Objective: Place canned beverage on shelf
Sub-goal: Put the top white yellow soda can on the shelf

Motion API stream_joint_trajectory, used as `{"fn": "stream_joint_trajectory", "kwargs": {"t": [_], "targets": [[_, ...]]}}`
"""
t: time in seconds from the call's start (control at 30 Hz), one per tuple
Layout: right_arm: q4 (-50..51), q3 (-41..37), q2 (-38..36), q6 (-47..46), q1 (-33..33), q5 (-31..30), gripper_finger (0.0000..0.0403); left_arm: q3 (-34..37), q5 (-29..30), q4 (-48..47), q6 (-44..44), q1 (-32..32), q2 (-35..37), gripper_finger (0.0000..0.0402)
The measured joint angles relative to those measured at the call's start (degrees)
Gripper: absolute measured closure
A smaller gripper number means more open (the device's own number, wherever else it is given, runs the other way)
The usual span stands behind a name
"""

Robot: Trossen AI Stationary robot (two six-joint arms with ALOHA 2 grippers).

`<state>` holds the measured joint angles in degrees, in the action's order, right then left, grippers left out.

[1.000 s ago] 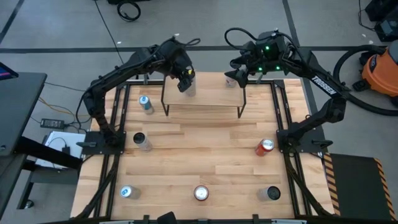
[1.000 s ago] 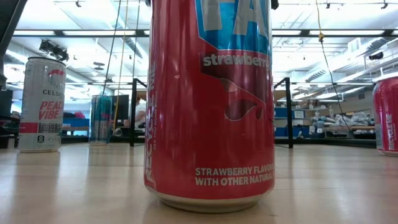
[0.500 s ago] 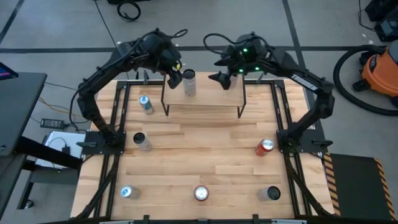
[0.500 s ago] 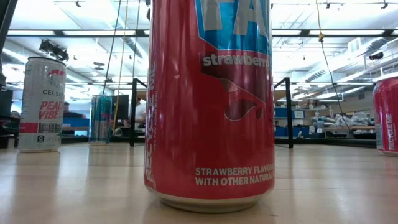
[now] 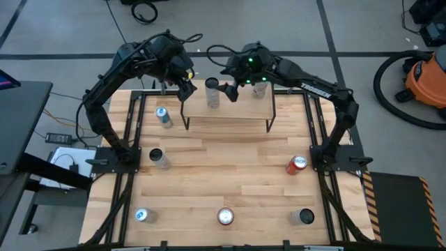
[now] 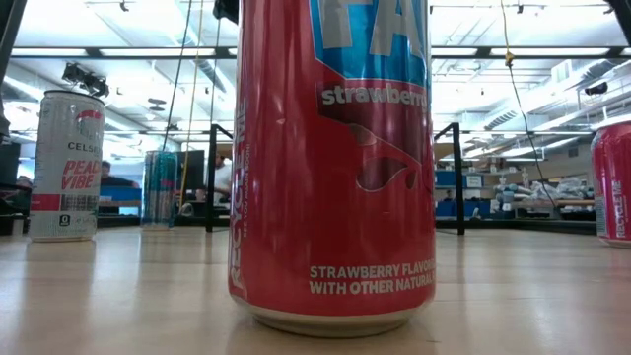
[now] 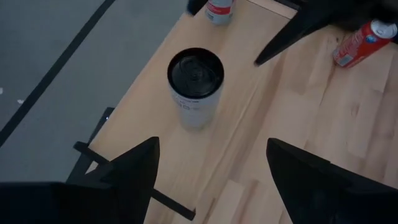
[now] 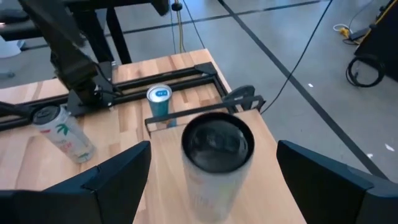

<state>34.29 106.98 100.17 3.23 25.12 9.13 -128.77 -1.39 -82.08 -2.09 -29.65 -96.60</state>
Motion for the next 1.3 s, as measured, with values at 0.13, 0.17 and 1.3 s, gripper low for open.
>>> {"fn": "stream_joint_trajectory", "kwargs": {"t": [0.13, 0.17, 1.3], "targets": [[-3.0, 0.0, 2.0, 0.0, 0.0, 0.0, 0.0045, -0.4, 0.0, -1.1, 0.0, 0.0, 0.0, 0.0104], [-3.2, 0.0, 2.1, 0.0, 0.0, 0.0, 0.0045, -0.4, 0.0, -1.3, 0.0, 0.0, 0.0, 0.0104], [-9.8, -4.6, 2.9, 3.0, -0.4, -2.0, 0.0045, -0.4, 0.0, -2.3, -0.7, 0.0, 0.0, 0.0104]]}}
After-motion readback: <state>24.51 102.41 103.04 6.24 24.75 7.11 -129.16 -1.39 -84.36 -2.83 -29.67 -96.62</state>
